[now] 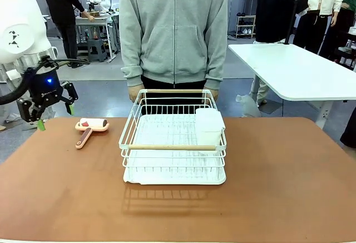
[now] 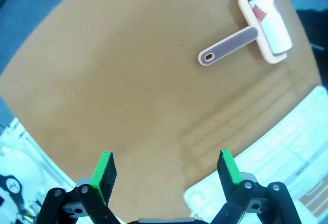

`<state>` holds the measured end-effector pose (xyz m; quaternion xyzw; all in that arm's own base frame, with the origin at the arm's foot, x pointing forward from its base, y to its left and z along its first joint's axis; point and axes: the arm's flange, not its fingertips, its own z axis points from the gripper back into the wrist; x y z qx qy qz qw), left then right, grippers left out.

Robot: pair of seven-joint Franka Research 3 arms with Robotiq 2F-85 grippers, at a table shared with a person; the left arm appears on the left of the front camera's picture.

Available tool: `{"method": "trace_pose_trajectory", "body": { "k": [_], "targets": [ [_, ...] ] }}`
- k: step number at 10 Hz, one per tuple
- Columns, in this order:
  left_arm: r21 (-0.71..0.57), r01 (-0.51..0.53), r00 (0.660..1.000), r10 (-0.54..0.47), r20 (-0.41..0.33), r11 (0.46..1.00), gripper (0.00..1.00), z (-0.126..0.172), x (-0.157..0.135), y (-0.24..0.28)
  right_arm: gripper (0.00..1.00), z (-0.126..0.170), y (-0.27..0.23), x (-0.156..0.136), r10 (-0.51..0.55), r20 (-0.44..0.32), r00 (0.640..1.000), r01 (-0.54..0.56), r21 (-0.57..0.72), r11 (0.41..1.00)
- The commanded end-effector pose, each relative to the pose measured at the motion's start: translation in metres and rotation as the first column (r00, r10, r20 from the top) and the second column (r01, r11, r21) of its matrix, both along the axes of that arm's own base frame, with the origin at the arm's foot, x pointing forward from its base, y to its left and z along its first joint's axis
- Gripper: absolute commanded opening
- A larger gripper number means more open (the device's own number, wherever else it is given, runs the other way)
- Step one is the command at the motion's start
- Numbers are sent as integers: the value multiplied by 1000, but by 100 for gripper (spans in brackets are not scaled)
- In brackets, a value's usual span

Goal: Clean the table.
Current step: Place the Lint Roller down when the Dish drying rack is positioned in the middle of the table.

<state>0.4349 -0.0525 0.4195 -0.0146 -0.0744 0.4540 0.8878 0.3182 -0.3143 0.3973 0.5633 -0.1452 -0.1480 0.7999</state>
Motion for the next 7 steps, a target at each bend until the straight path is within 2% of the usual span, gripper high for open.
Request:
{"method": "trace_pose_trajectory", "body": {
  "k": [1,7],
  "targets": [
    [-19,-68,998,68,14,998,100,-1,3,-3,100,5,0,-1,-6,-17,1000,6,-4,1000],
    [-19,-68,998,68,14,998,100,-1,3,-3,100,5,0,-1,-6,-17,1000,6,-4,1000]
  ]
}}
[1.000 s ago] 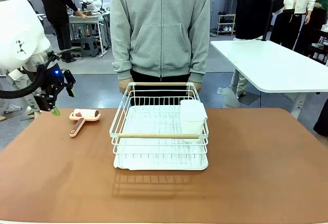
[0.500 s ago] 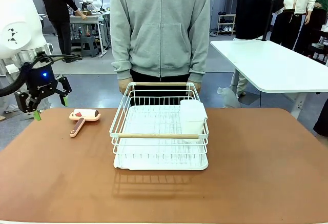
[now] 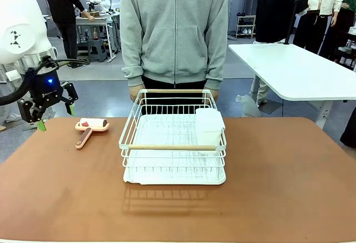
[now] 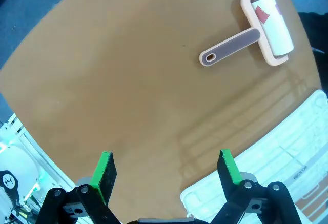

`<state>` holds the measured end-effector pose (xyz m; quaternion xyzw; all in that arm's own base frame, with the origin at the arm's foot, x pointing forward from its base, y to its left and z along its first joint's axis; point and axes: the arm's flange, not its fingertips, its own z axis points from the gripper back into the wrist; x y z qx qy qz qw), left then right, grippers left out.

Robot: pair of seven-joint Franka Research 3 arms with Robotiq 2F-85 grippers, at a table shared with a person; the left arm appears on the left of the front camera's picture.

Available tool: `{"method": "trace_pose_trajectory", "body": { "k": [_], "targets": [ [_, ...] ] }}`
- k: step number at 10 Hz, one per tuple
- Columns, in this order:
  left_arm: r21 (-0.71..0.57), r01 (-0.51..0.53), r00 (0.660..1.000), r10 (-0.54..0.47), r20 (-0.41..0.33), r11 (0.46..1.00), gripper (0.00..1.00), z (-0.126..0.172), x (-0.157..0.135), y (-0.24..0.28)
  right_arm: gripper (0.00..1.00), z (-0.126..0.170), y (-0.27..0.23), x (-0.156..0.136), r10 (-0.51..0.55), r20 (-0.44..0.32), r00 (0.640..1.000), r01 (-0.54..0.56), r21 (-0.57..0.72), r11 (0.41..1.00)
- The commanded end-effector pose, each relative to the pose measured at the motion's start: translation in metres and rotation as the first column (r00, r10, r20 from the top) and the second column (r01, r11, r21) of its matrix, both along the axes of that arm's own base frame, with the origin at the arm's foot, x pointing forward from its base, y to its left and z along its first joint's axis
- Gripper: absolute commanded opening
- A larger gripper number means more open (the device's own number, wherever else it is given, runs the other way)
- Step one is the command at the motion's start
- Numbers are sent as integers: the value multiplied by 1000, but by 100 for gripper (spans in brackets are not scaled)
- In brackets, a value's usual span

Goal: Clean the table.
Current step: Place the Lint Roller down when the Dish drying rack is positioned in the middle of the table.

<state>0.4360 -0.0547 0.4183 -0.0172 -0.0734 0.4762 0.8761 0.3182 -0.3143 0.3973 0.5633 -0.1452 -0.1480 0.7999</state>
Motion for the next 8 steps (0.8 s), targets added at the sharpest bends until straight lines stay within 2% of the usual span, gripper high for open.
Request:
{"method": "trace_pose_trajectory", "body": {
  "k": [1,8],
  "targets": [
    [-9,-18,1000,18,13,1000,100,0,2,-1,100,5,0,-1,-6,-17,1000,6,-4,1000],
    [-9,-18,1000,18,13,1000,100,0,2,-1,100,5,0,-1,-6,-17,1000,6,-4,1000]
  ]
}}
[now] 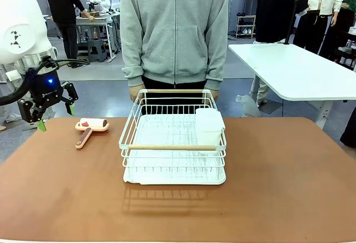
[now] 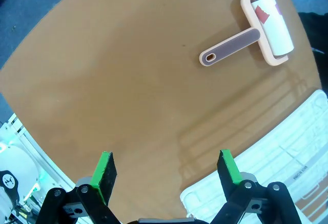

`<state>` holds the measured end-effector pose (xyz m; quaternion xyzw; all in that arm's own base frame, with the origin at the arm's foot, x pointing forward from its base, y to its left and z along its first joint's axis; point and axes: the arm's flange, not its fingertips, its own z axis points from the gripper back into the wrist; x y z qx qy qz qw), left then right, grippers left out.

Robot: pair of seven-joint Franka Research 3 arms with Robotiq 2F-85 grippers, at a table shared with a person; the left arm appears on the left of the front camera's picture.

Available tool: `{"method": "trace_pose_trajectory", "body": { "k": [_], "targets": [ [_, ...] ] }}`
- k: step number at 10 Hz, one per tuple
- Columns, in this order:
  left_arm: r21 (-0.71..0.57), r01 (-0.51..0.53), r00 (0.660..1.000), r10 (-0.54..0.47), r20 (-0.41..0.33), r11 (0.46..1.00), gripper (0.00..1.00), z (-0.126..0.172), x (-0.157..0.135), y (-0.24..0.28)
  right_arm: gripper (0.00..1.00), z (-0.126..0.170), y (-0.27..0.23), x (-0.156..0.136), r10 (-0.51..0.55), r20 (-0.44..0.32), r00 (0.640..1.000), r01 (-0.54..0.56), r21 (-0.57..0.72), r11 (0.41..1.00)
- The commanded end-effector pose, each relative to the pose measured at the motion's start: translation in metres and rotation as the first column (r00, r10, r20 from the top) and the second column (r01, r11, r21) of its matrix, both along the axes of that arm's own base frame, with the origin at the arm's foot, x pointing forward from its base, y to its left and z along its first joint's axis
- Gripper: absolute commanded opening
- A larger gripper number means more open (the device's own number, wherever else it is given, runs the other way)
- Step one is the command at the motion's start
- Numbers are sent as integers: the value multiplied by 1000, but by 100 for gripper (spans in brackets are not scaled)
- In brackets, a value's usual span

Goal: Clean the table.
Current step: Place the Lint Roller down when the Dish drying rack is positioned in the middle of the table.

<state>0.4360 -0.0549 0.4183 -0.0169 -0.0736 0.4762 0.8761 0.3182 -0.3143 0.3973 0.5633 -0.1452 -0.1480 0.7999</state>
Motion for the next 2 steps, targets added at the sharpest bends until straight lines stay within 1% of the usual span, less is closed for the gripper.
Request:
{"method": "trace_pose_trajectory", "body": {
  "k": [1,2],
  "targets": [
    [-10,-18,1000,18,13,1000,100,0,2,-1,100,5,0,-1,-6,-17,1000,6,-4,1000],
    [-10,-18,1000,18,13,1000,100,0,2,-1,100,5,0,-1,-6,-17,1000,6,-4,1000]
  ]
}}
